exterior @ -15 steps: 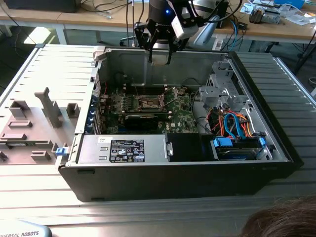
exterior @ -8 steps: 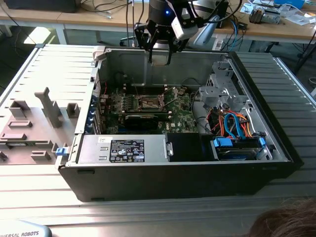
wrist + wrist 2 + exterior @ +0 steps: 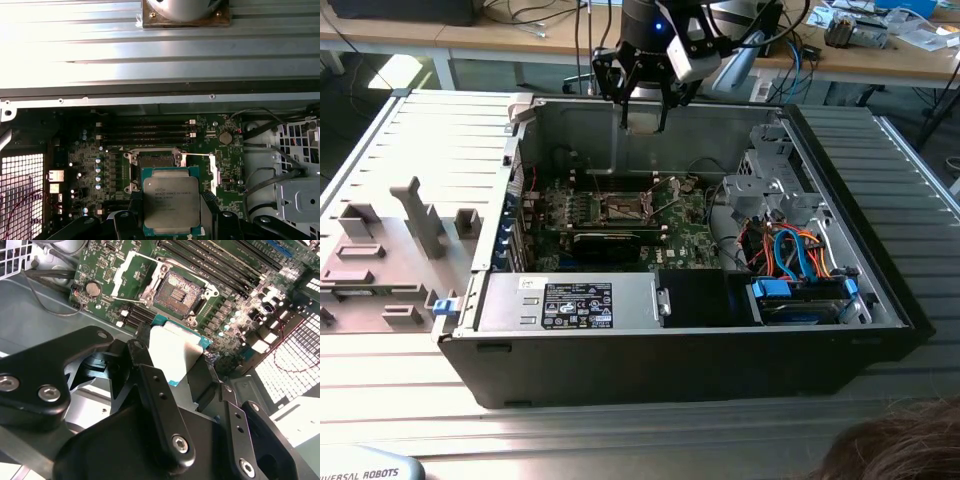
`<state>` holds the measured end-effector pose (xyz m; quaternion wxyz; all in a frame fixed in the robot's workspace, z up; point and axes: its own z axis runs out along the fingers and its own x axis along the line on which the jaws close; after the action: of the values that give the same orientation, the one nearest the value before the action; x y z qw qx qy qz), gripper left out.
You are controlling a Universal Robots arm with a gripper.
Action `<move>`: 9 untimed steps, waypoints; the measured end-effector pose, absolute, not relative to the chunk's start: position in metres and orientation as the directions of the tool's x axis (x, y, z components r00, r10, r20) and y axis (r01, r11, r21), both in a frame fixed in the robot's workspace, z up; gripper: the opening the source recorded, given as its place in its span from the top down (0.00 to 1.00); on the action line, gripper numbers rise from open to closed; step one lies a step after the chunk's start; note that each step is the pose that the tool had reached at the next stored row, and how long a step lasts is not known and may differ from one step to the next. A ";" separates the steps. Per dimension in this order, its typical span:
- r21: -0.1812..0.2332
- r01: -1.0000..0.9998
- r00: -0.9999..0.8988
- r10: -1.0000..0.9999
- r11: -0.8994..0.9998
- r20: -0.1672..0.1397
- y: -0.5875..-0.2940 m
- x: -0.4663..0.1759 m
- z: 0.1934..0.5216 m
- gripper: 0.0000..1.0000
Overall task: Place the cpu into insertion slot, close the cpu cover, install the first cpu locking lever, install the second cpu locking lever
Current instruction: 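Place the cpu into insertion slot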
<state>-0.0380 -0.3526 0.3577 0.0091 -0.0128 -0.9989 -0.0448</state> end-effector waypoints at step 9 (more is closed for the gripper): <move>0.089 0.026 -1.000 0.025 0.996 0.019 -0.353 -0.038 0.356 0.46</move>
<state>-0.0380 -0.3526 0.3561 0.0091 -0.0128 -0.9989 -0.0448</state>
